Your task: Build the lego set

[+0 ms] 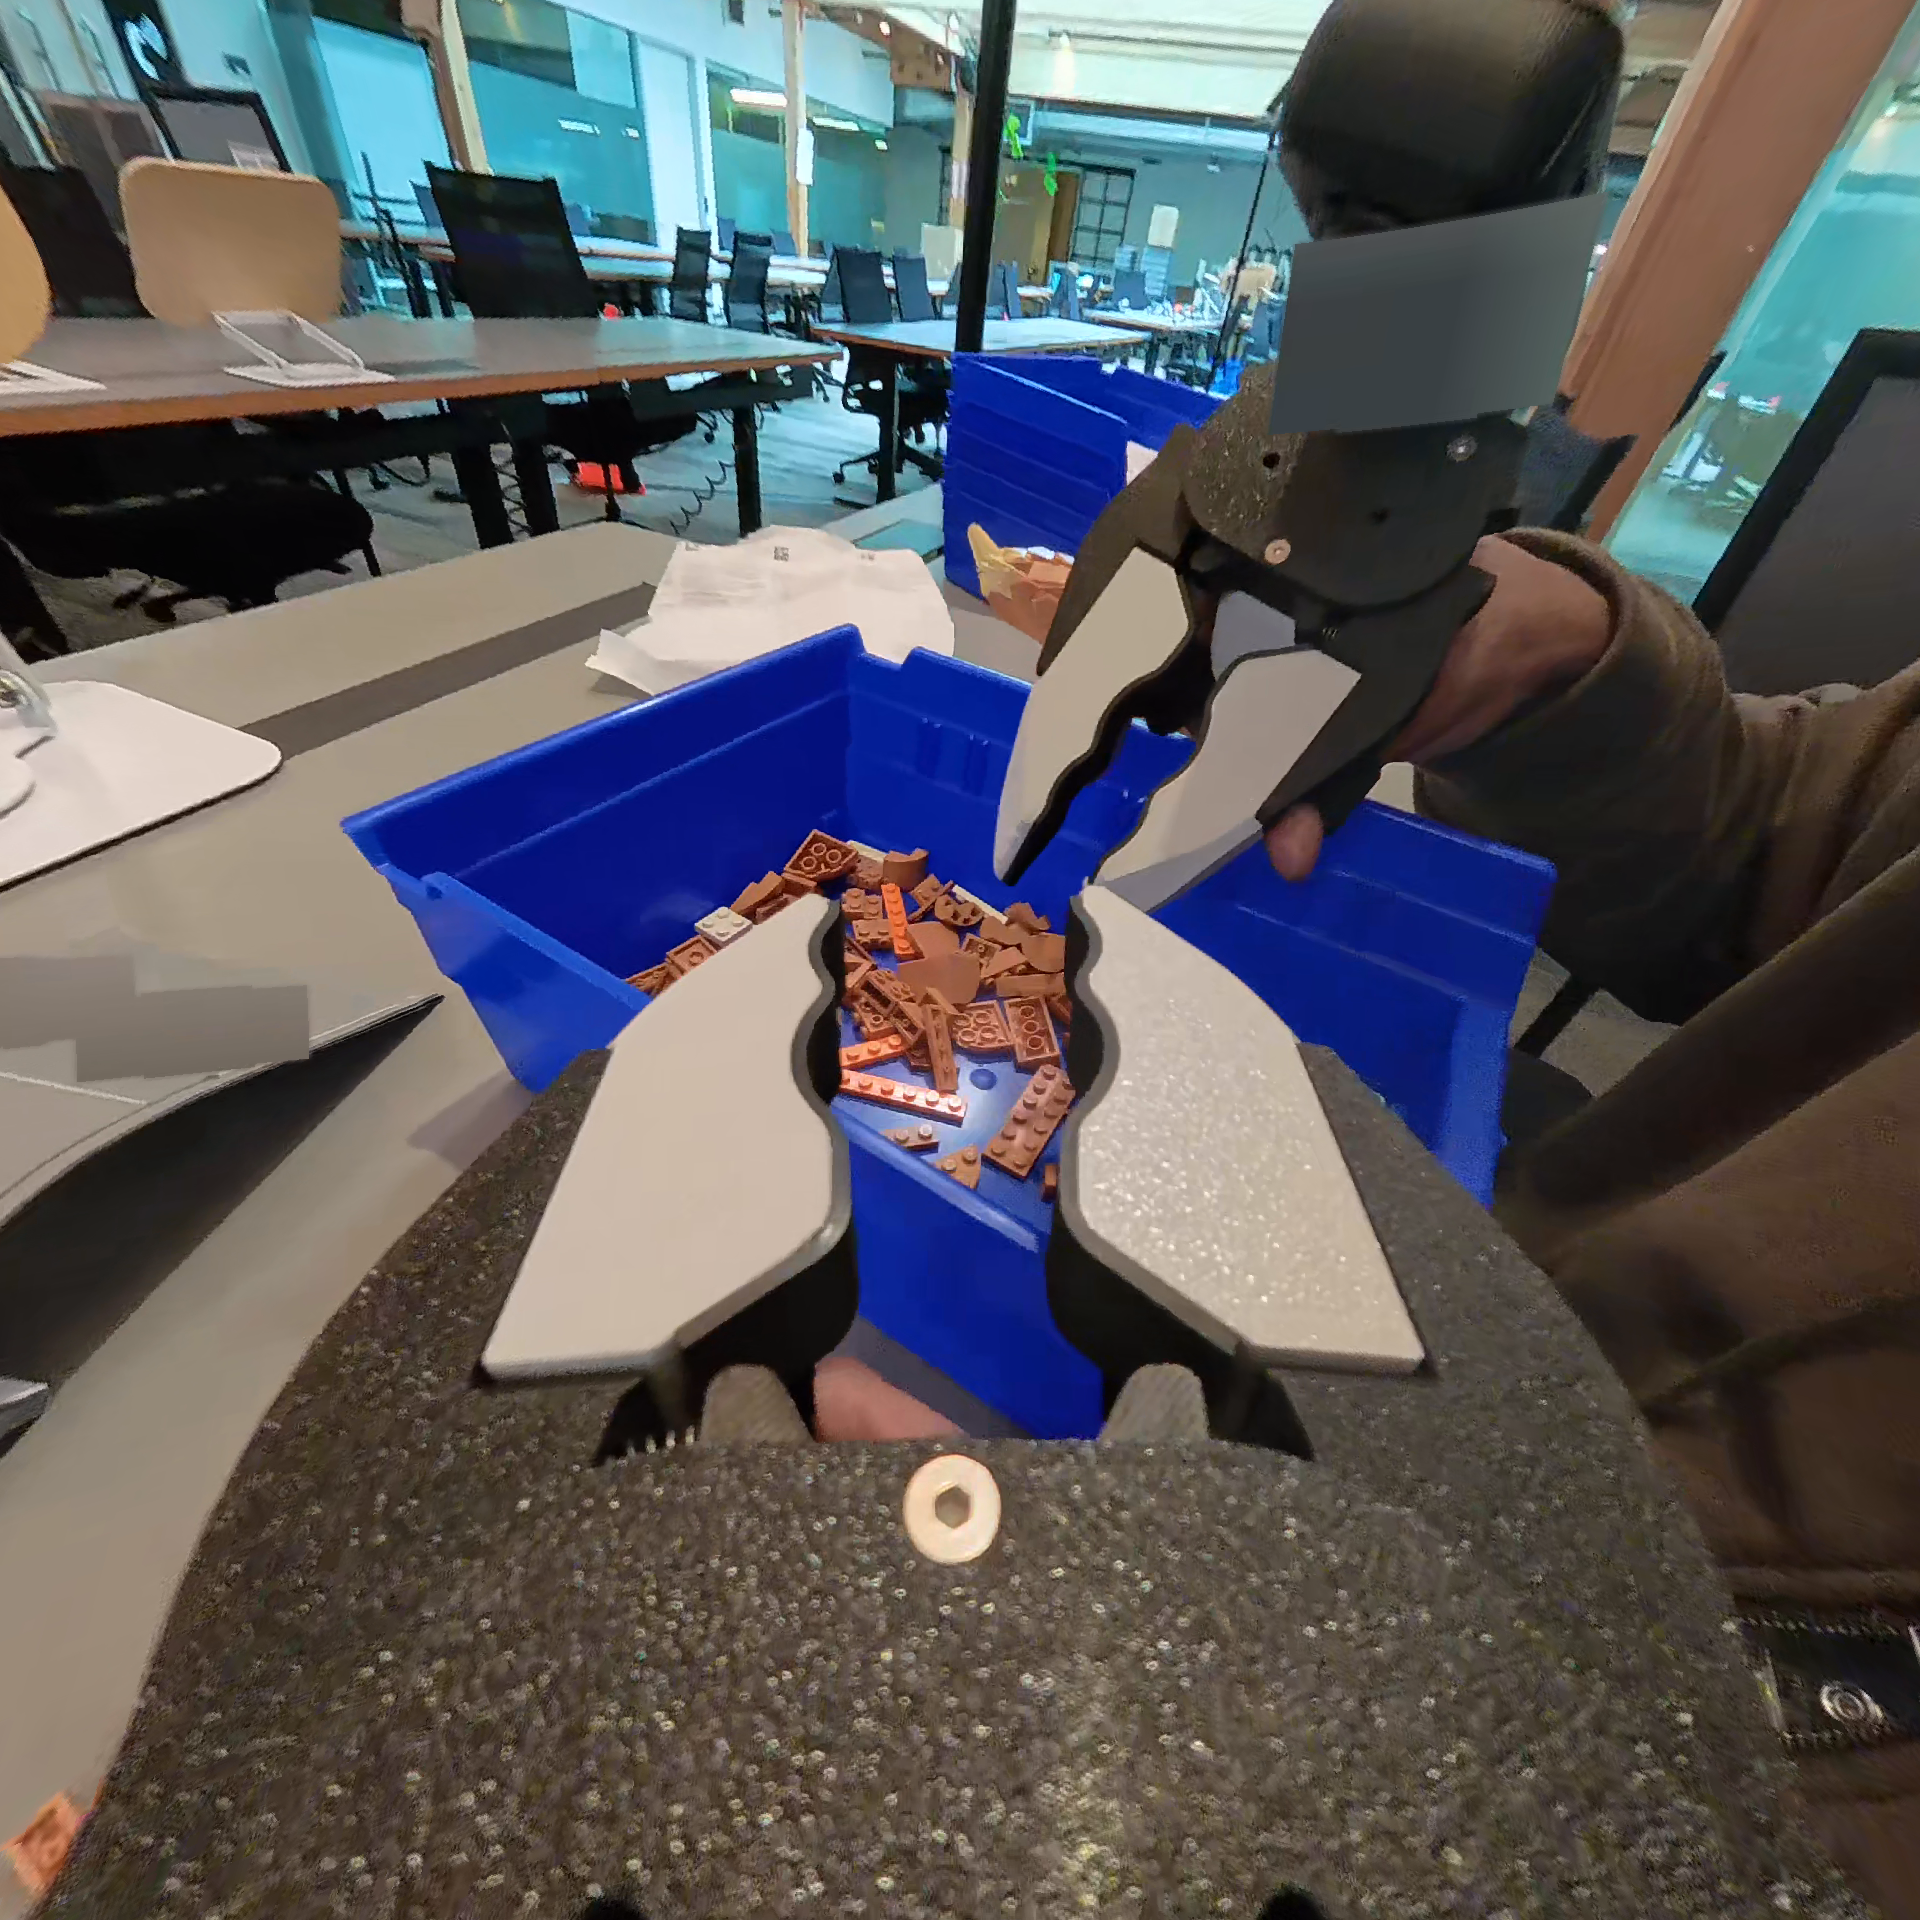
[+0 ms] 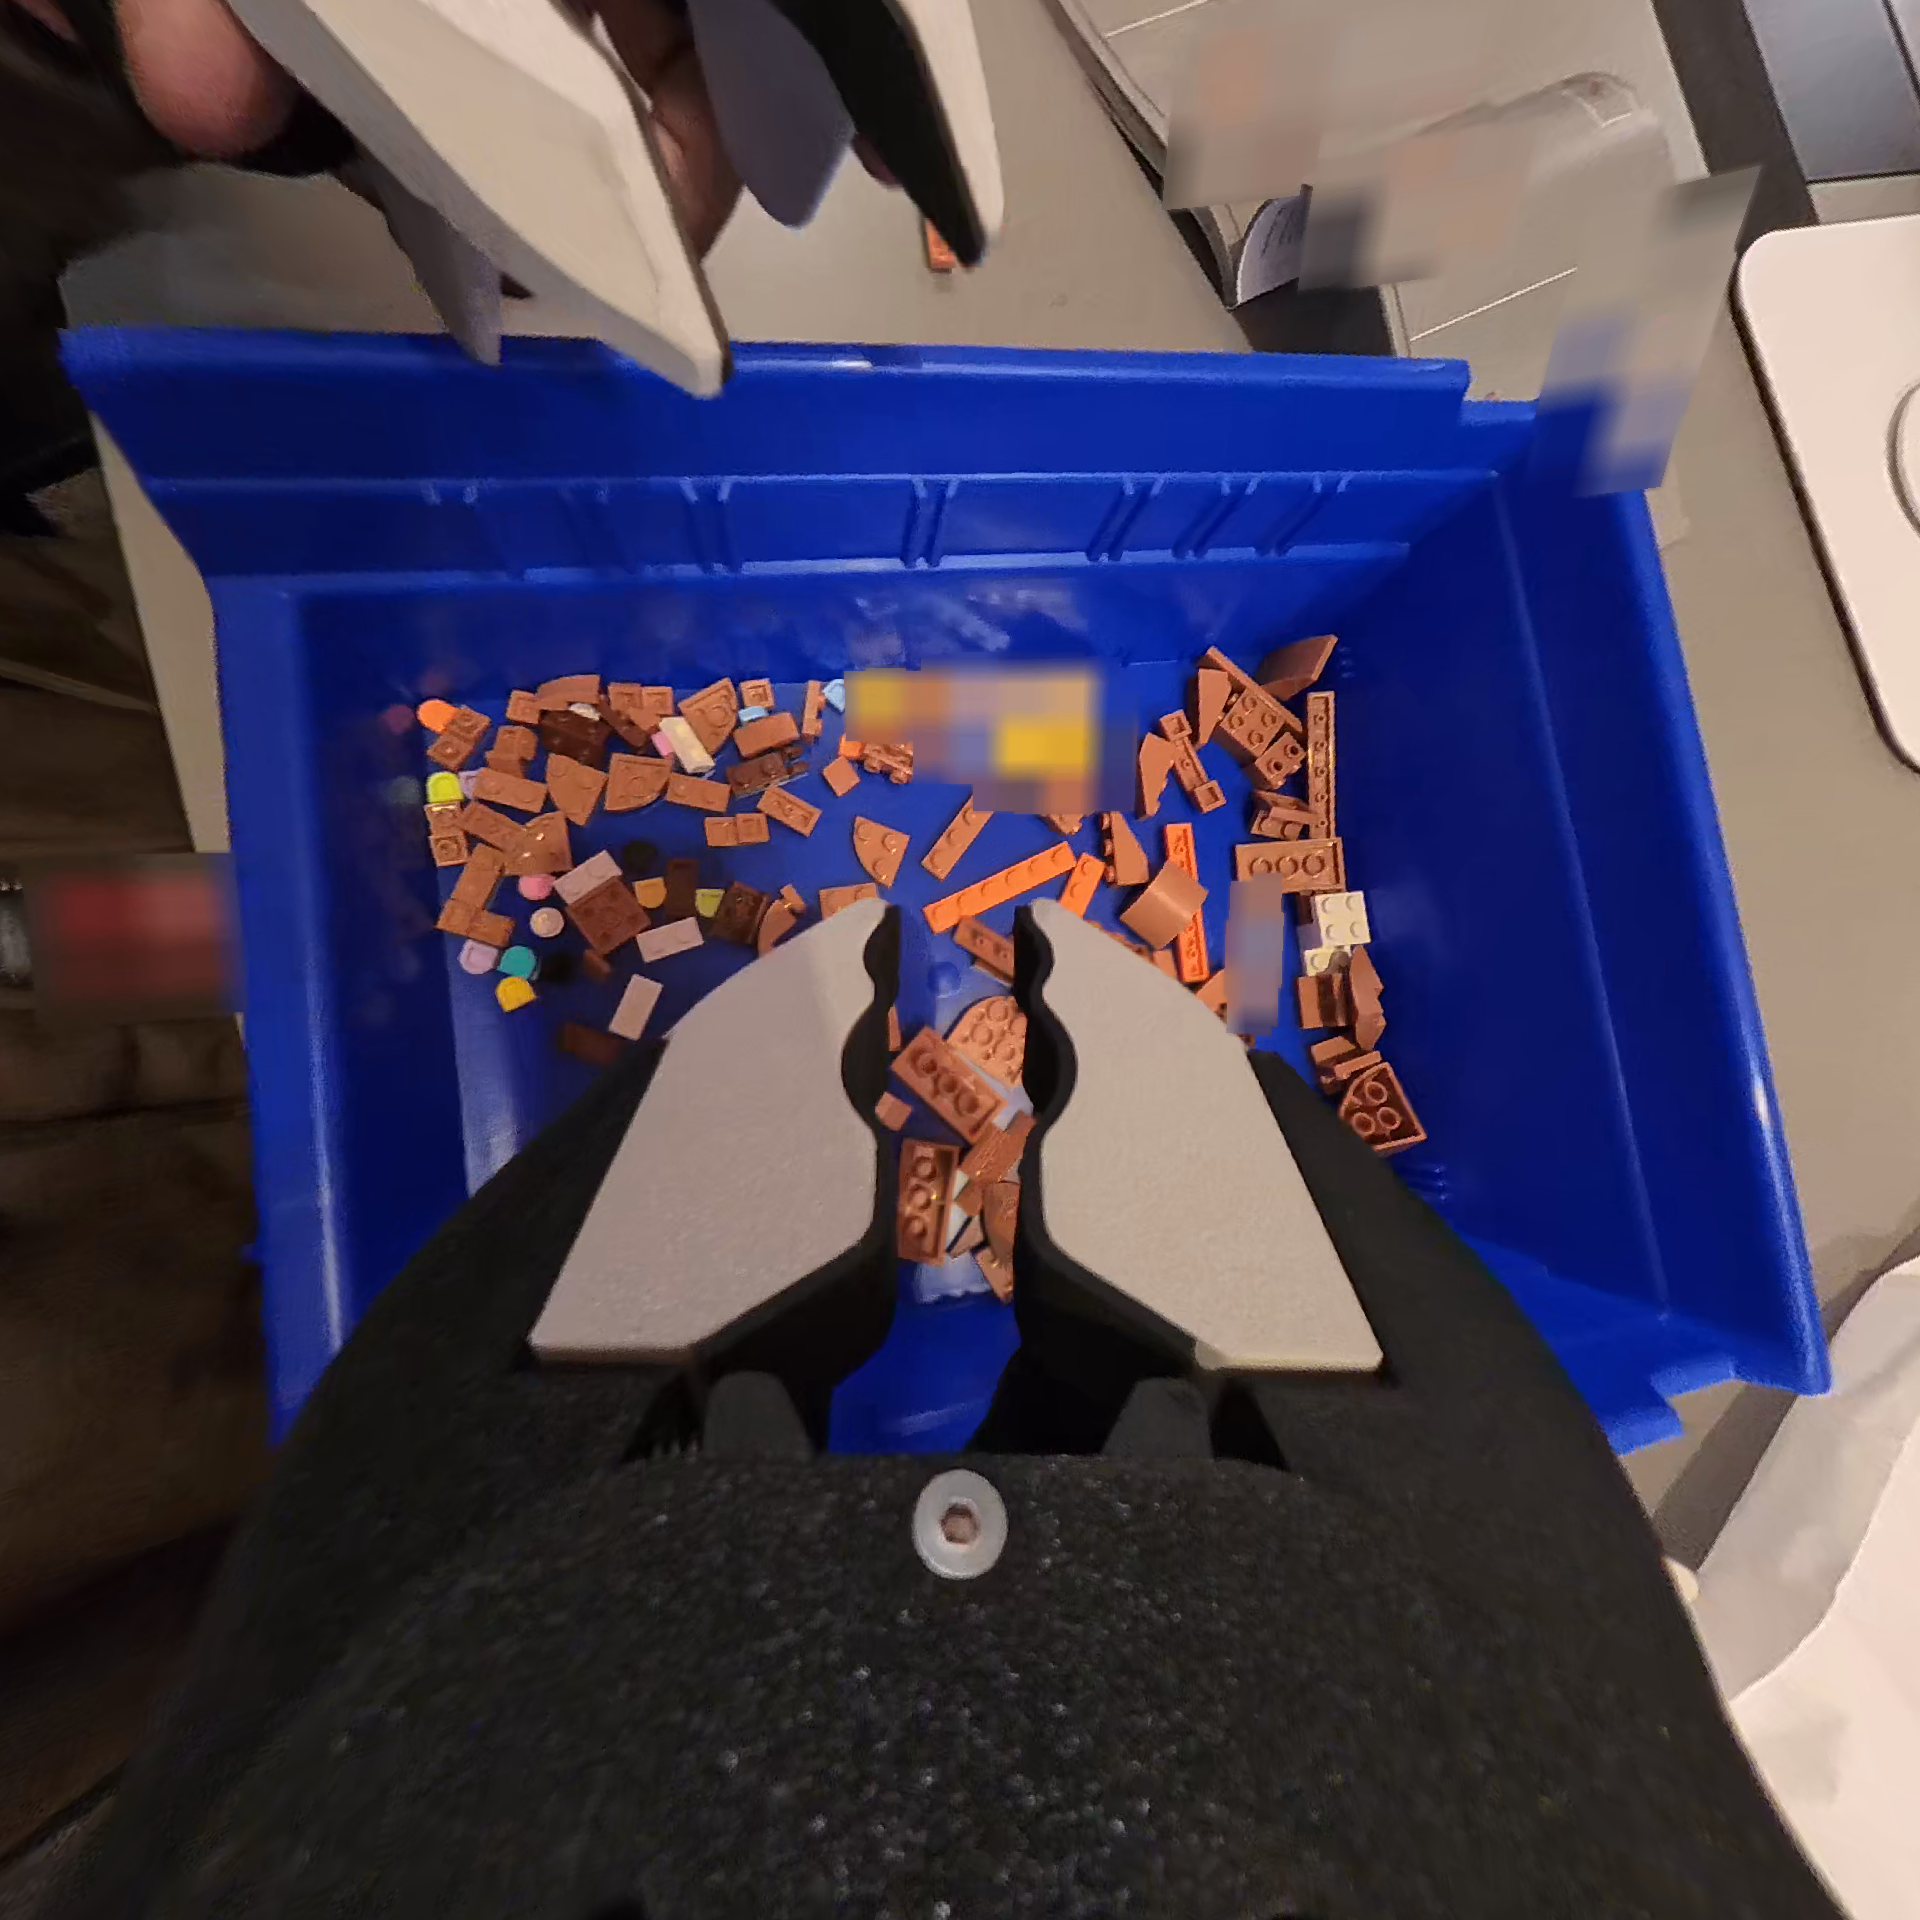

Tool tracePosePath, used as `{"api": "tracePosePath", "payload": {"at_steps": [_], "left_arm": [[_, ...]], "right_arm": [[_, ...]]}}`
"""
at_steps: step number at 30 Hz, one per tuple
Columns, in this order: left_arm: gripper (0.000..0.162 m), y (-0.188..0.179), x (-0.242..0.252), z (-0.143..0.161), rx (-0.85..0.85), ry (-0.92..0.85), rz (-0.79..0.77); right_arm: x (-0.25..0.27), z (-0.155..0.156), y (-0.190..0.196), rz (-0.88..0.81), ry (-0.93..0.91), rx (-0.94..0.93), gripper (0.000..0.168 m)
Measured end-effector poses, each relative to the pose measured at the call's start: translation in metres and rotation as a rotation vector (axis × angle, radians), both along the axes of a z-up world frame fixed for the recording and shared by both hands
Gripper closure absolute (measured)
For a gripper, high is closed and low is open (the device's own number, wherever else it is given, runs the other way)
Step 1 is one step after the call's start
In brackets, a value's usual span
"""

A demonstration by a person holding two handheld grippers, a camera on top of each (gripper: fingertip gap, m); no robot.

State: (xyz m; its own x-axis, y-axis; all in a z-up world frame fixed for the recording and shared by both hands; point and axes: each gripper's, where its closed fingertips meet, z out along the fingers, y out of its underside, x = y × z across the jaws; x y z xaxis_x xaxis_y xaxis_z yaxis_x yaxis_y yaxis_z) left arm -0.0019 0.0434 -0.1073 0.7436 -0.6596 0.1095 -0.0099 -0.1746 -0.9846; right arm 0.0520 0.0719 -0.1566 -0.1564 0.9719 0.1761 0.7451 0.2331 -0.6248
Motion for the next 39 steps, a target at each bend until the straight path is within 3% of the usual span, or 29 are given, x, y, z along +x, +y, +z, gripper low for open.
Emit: {"api": "tracePosePath", "payload": {"at_steps": [8,14,30,32,33,35,39], "left_arm": [[0.124,0.014,0.011,-0.012,-0.146,-0.025,-0.142],[0.131,0.013,0.003,-0.010,-0.054,-0.029,-0.032],[0.133,-0.077,0.032,0.005,-0.008,-0.069,-0.111],[0.141,-0.091,0.038,0.013,0.021,-0.084,-0.168],[0.155,-0.103,0.045,0.019,0.034,-0.118,-0.248],[0.155,-0.118,0.055,0.027,0.033,-0.178,-0.340],[0.150,-0.114,0.050,0.024,0.054,-0.132,-0.265]], "right_arm": [[-0.015,-0.001,0.005,0.047,0.005,-0.044,0.148],[-0.019,0.004,-0.017,0.078,0.044,-0.077,0.147],[0.001,0.017,-0.088,0.115,0.143,-0.098,0.151],[0.003,0.017,-0.095,0.137,0.139,-0.099,0.151],[0.003,0.018,-0.099,0.150,0.145,-0.104,0.151],[0.001,0.021,-0.105,0.177,0.166,-0.118,0.151],[0.000,0.024,-0.107,0.196,0.191,-0.116,0.149]]}}
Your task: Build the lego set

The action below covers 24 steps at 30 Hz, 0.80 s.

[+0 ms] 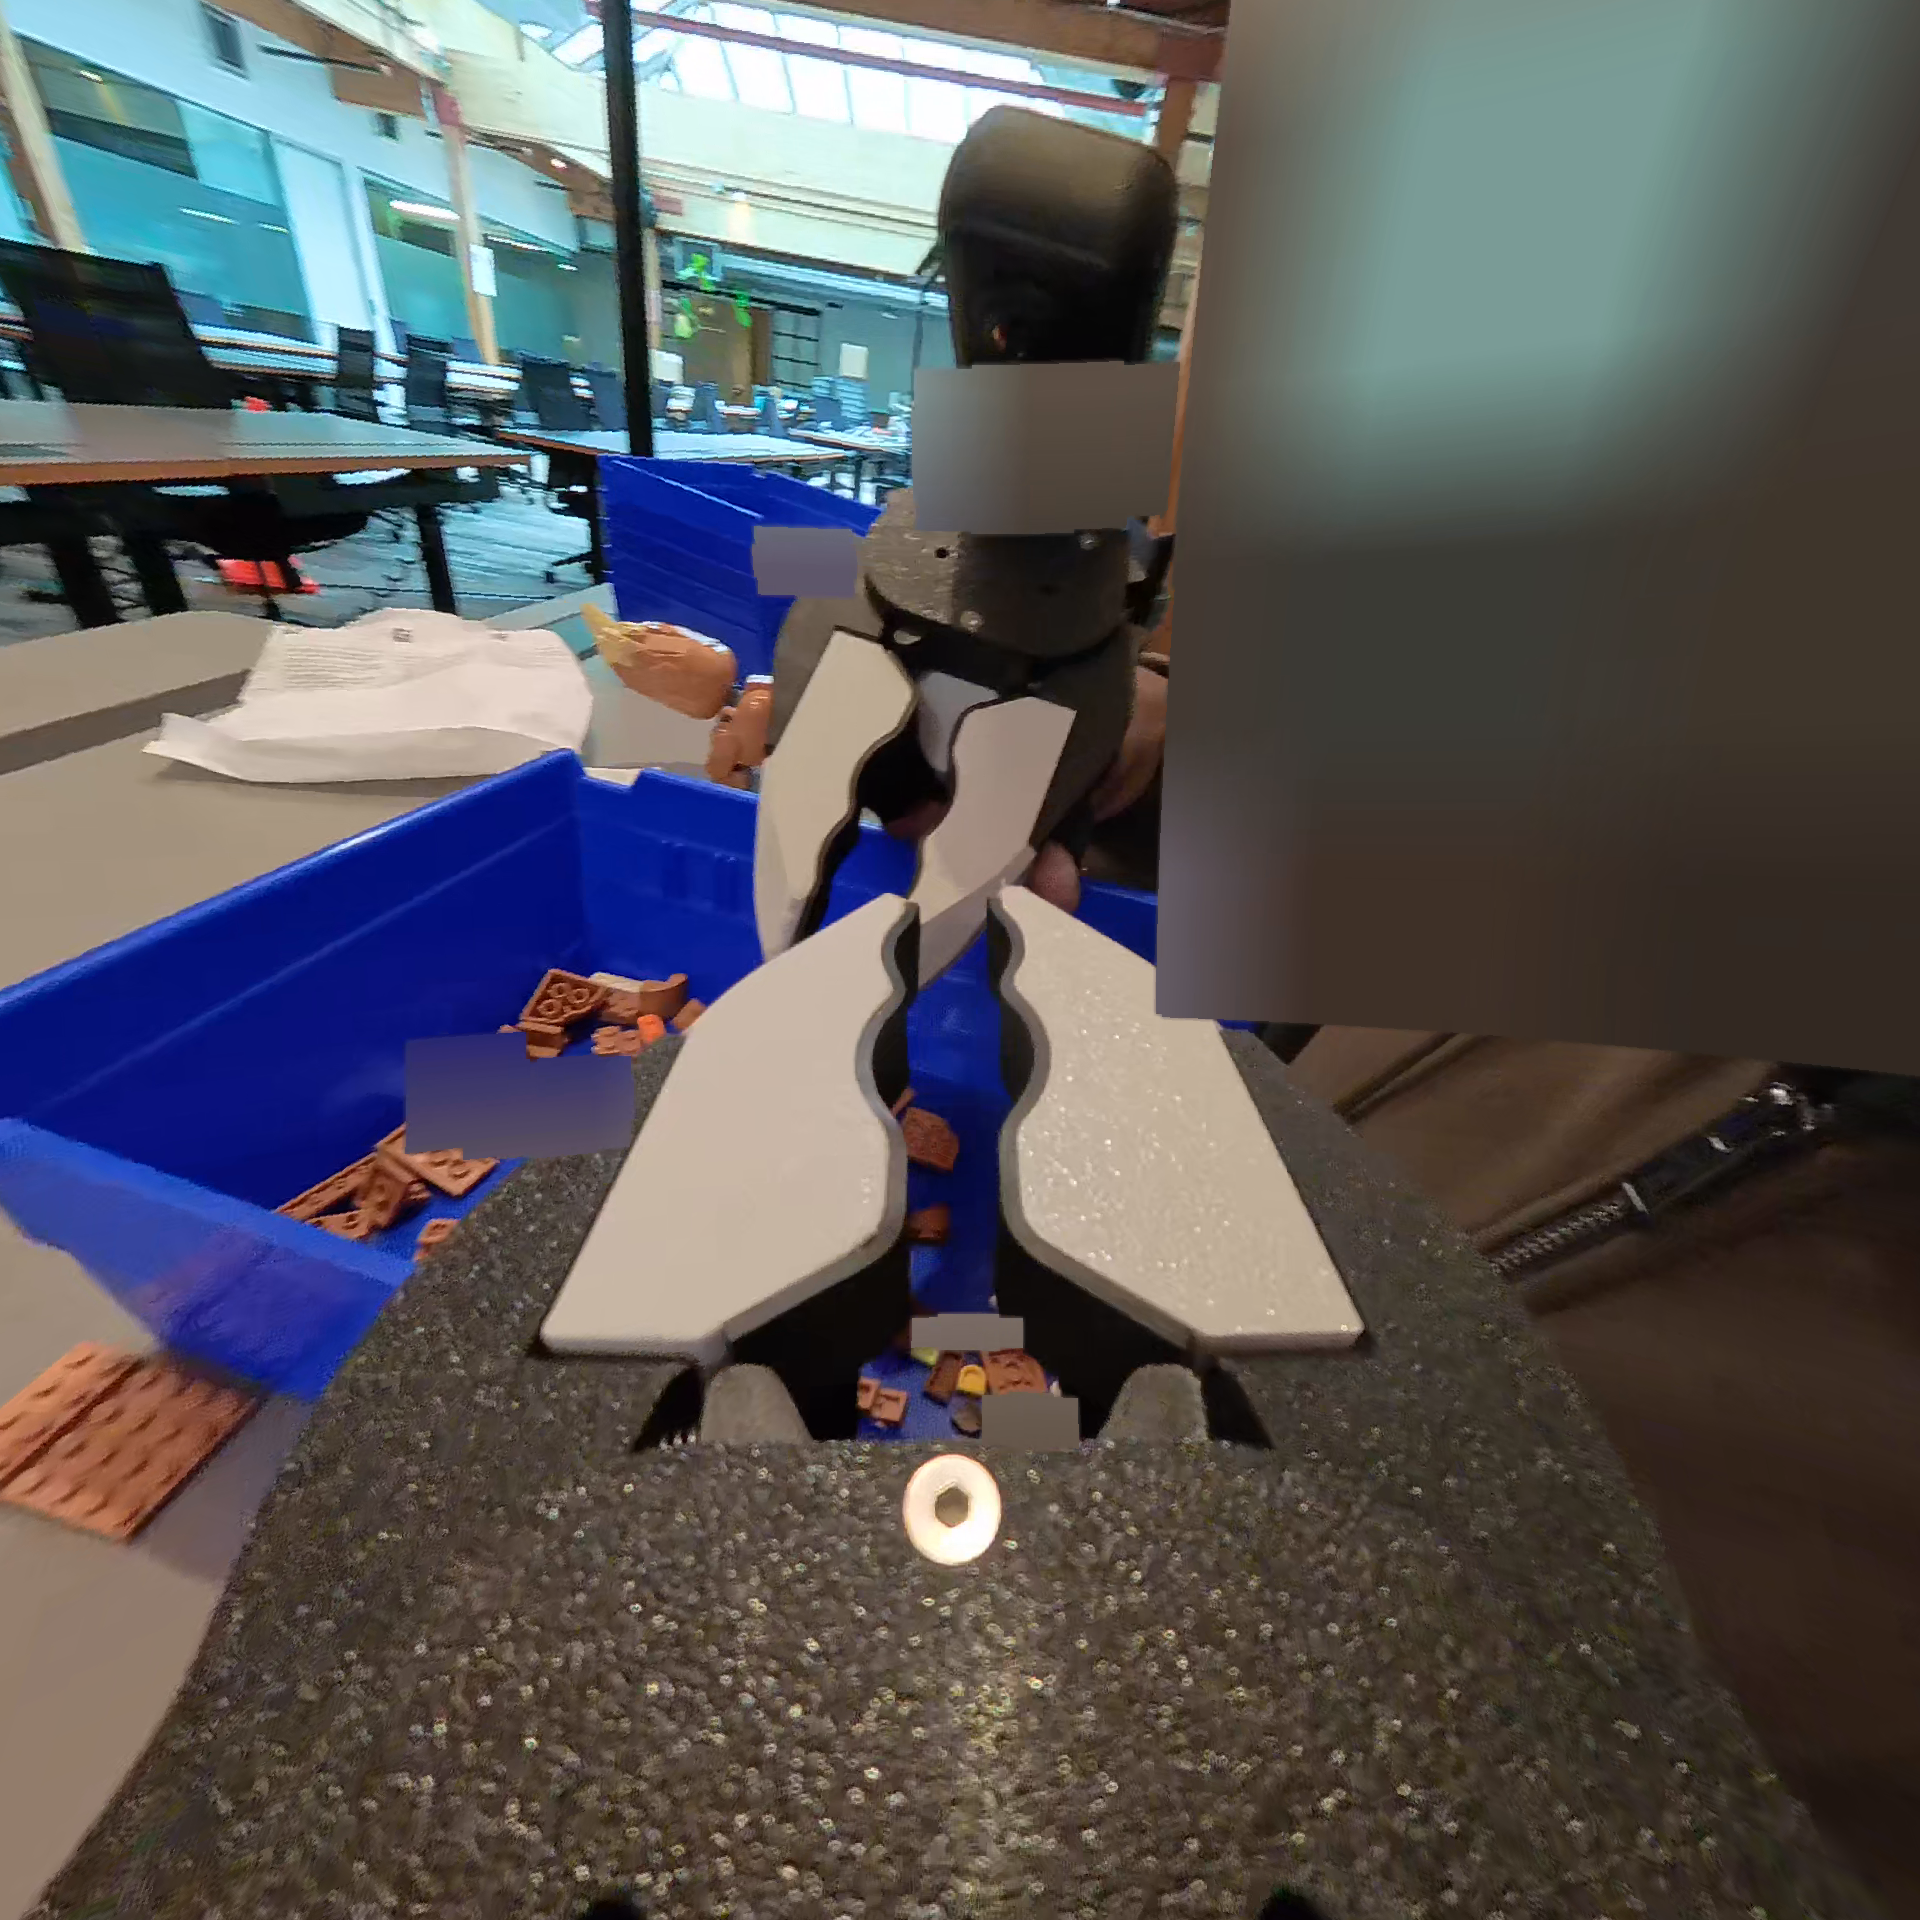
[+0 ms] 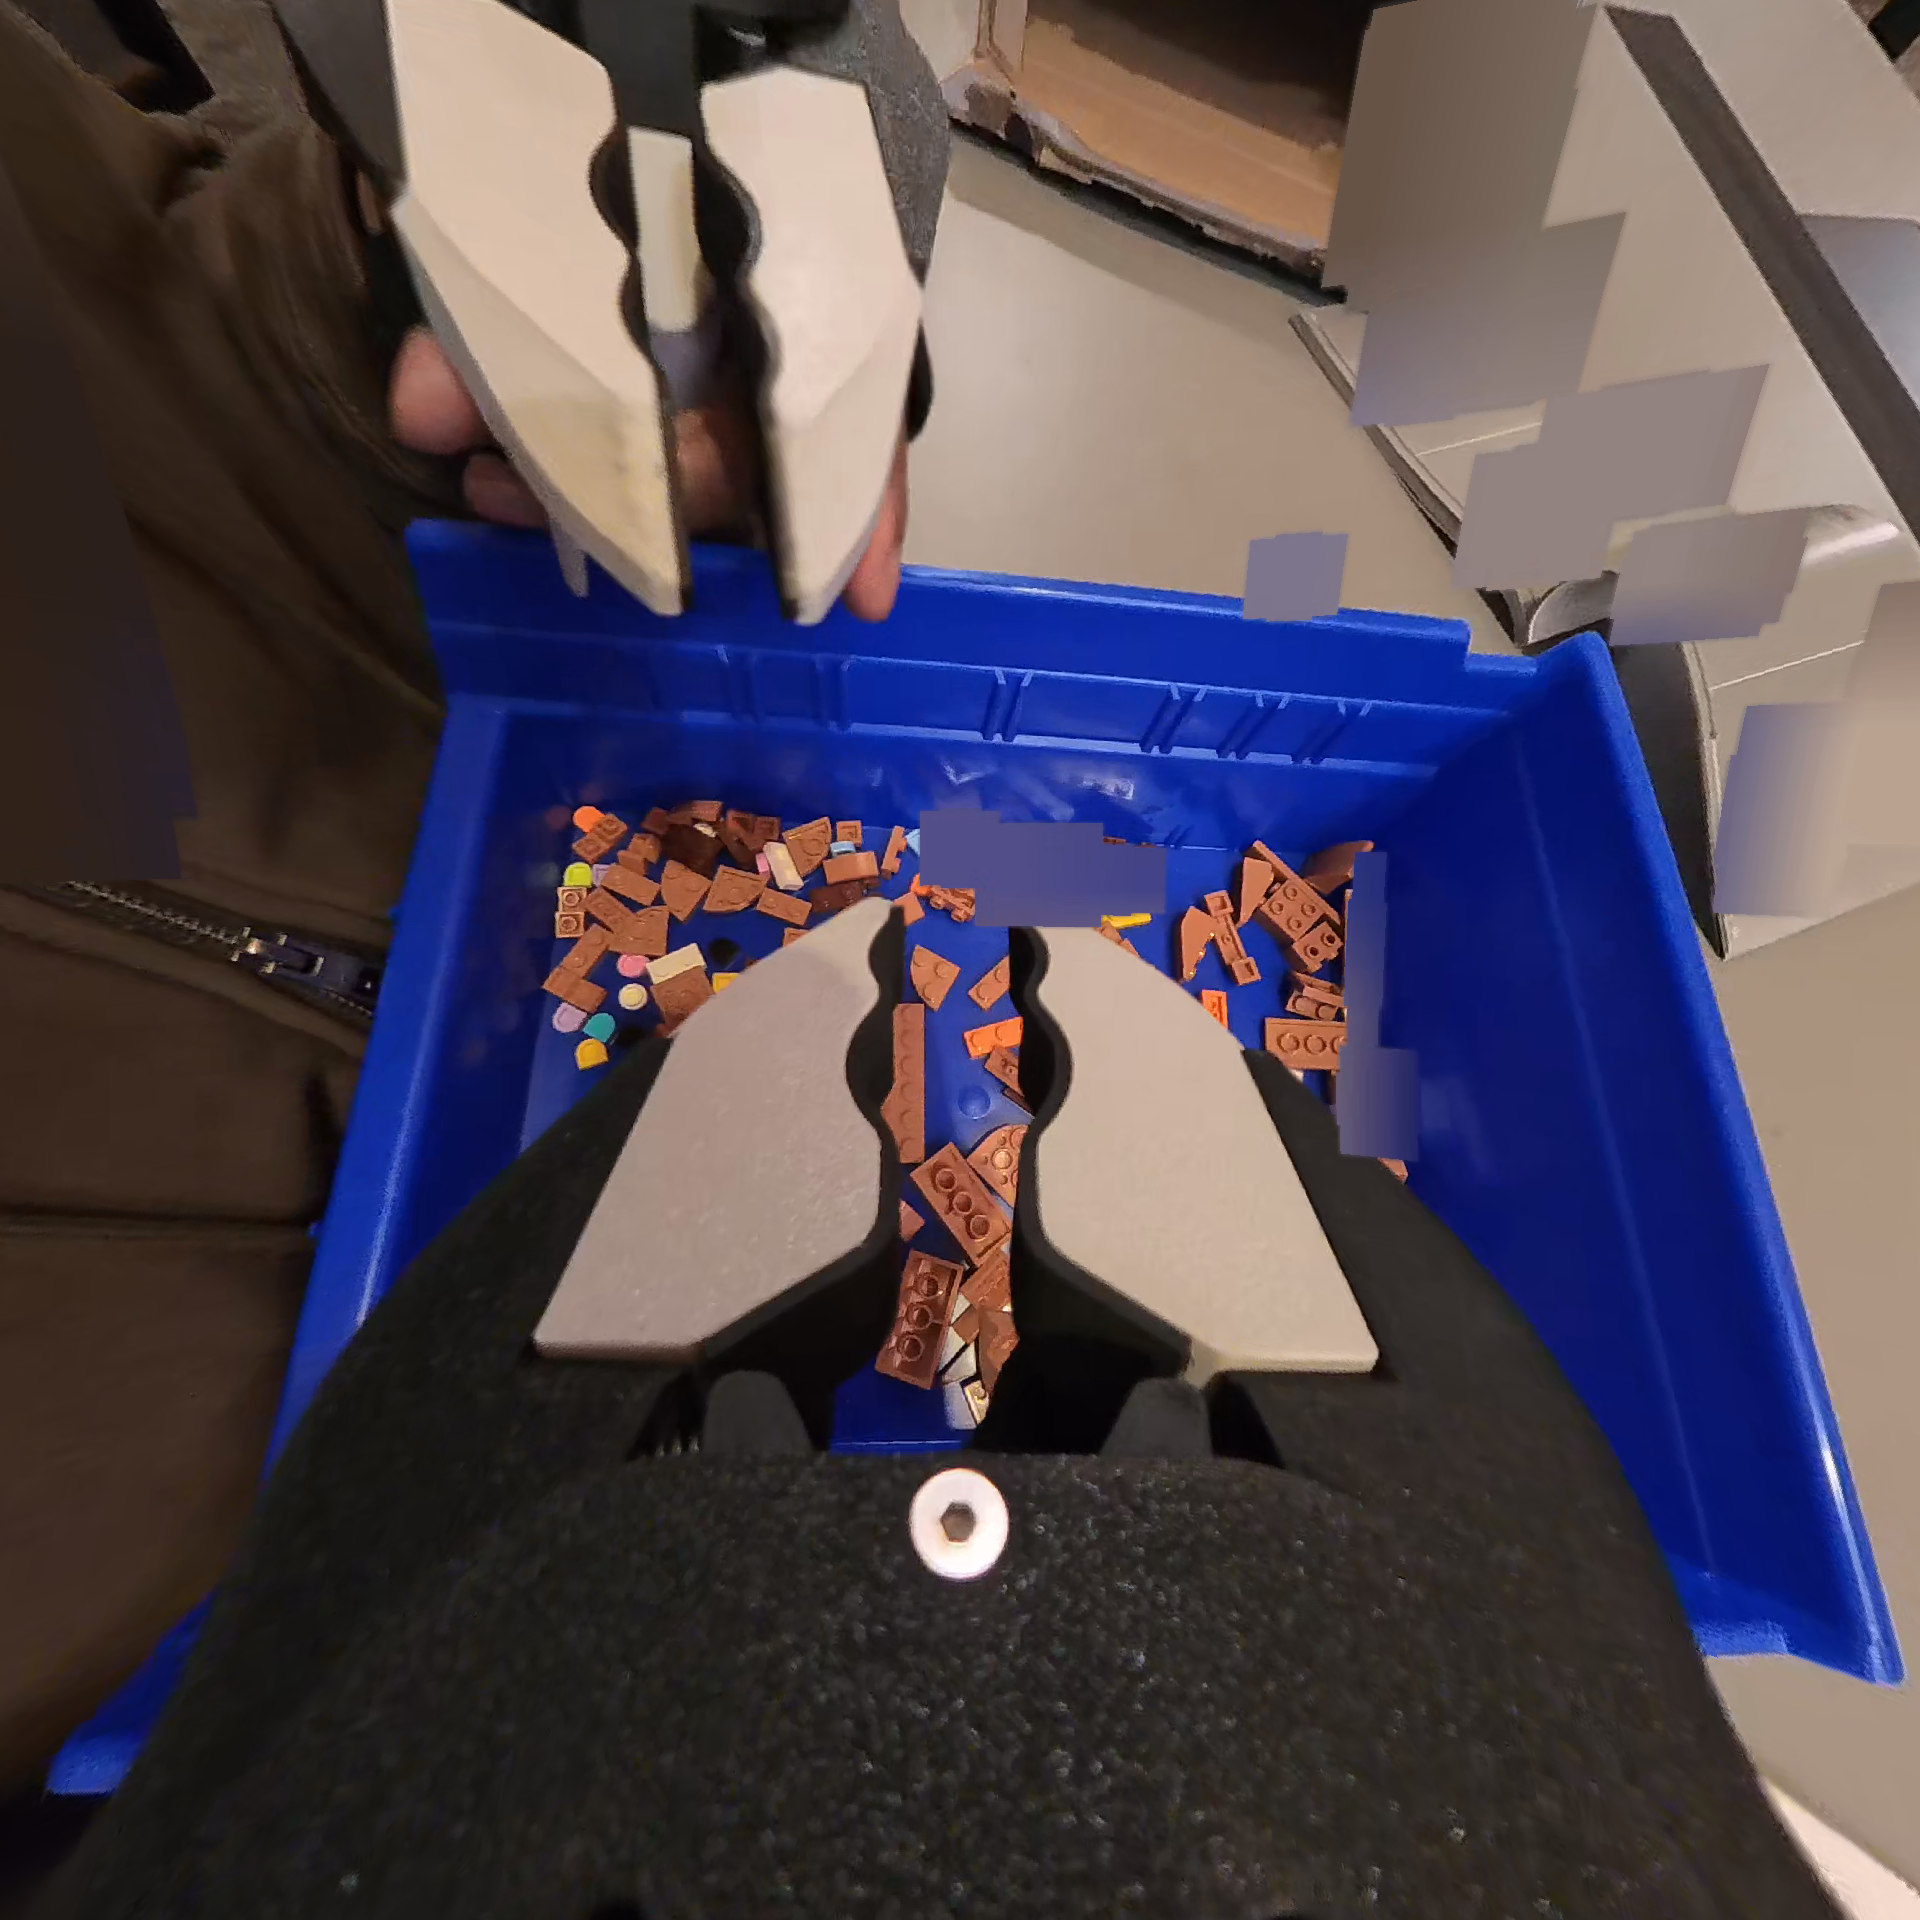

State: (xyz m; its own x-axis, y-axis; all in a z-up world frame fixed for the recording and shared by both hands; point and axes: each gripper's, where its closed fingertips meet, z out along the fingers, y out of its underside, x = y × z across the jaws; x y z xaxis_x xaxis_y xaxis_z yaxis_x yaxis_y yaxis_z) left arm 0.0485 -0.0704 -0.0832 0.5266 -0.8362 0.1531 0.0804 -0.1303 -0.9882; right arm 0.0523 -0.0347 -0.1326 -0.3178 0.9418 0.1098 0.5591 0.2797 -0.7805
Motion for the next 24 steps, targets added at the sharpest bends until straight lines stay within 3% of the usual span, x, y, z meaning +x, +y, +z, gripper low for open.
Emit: {"api": "tracePosePath", "payload": {"at_steps": [10,24], "left_arm": [[0.149,0.040,-0.038,-0.011,0.067,0.157,0.259],[0.148,0.067,-0.042,-0.024,0.043,0.167,0.278]], "right_arm": [[0.001,0.016,0.030,-0.052,0.090,0.052,0.151],[-0.001,0.009,0.047,-0.119,0.105,0.031,0.157]]}}
